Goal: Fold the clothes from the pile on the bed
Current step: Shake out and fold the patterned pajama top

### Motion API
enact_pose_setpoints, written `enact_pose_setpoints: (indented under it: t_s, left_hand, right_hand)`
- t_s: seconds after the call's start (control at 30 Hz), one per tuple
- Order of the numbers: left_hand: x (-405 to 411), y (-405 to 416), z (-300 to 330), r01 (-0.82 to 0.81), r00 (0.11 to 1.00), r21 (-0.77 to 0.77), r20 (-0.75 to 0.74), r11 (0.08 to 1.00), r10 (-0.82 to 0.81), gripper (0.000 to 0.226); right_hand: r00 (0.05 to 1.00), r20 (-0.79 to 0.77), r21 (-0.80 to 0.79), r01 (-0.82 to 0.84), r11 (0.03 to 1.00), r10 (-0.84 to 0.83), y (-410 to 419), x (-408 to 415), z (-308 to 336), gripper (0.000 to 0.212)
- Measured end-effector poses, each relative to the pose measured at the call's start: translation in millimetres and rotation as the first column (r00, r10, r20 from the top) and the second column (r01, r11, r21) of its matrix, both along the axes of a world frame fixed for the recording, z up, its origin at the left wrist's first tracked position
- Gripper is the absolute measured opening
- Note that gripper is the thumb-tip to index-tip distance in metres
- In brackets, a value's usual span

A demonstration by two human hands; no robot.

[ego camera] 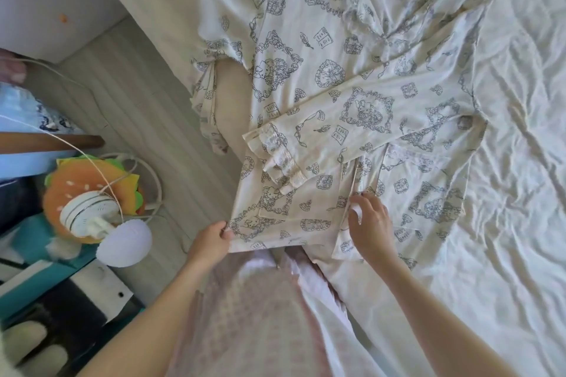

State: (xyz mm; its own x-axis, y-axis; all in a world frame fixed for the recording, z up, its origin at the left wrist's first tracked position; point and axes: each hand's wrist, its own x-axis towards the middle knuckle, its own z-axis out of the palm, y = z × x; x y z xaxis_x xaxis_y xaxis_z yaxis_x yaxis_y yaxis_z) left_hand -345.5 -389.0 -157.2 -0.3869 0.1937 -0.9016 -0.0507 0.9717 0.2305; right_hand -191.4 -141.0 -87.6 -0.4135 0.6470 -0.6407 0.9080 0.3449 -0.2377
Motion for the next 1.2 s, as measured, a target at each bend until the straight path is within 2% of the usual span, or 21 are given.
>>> enact_pose_setpoints:
  t_s: [0.2,0.47,0.53,0.63,0.7,0.77,0.87,0.93,1.03,1.1,1.13,1.2]
  left_hand:
    - [-5.6,3.3,-4.2,0.147,0.986,-0.158,-0.057,0.976,-0.158,0.015]
    - [-24.1,-1.6,-12.4,0.309,0.945,-0.26,-0.022,0.915,-0.326,0.025]
    - [-23.2,-1.1,-14.3,0.326,0.944,-0.237,0.029,0.915,-0.329,0.031]
    - [-33.4,7.1,-19.0,0.229,0.971,-0.077,0.087,0.97,-0.222,0.038]
    - [-58.3,21.9,-18.3,0.101,0.995,0.028,0.004,0.994,-0.102,0.038]
    - [-92.3,45.1,-12.9,0.007,0.988,0.104,-0.156,0.995,0.009,0.038]
    - [-145.9,91.2,-0.7,-0.12,0.899,0.272,-0.379,0.955,0.221,0.038]
    - [-176.8,119.4,3.0,-0.169,0.838,0.361,-0.437,0.917,0.326,0.047]
    - [-202.8,144.1,1.6,-0.148,0.875,0.391,-0.376,0.908,0.305,0.065]
    - [-207.1,148.7,-2.6,-0.133,0.903,0.336,-0.346,0.932,0.254,0.053]
    - [-207.1,148.2,-2.1,-0.099,0.887,0.275,-0.412,0.956,0.21,0.041]
    - [-209.1,139.0,4.1,-0.052,0.762,0.167,-0.631,0.985,0.147,0.023]
  right_hand:
    - [0.96,0.161,-0.102,-0.214,0.971,0.228,-4.0,18.3,1.8,0.059]
    - [0.954,0.244,-0.203,-0.126,0.971,0.175,-8.5,22.4,0.7,0.054]
    - [0.963,0.241,-0.155,-0.084,0.984,0.12,-4.6,15.1,1.5,0.044]
    - [0.992,0.126,0.078,-0.007,0.997,-0.002,5.9,-7.7,6.9,0.031]
    - [0.999,0.002,0.18,-0.033,0.983,0.033,15.6,-33.1,8.5,0.034]
    - [0.989,-0.073,0.189,-0.115,0.975,0.131,23.6,-63.9,6.6,0.042]
    - [0.956,-0.096,0.138,-0.264,0.954,0.279,27.2,-111.5,-3.7,0.051]
    - [0.945,-0.086,0.088,-0.31,0.947,0.317,26.3,-137.5,-13.6,0.055]
    - [0.952,-0.061,-0.046,-0.304,0.951,0.301,23.9,-155.6,-27.6,0.058]
    - [0.94,-0.042,-0.092,-0.342,0.935,0.34,25.5,-153.2,-33.6,0.061]
    - [0.933,-0.049,-0.102,-0.36,0.927,0.357,27.9,-149.9,-34.9,0.063]
    - [0.925,-0.079,-0.122,-0.379,0.917,0.372,34.7,-144.5,-35.4,0.063]
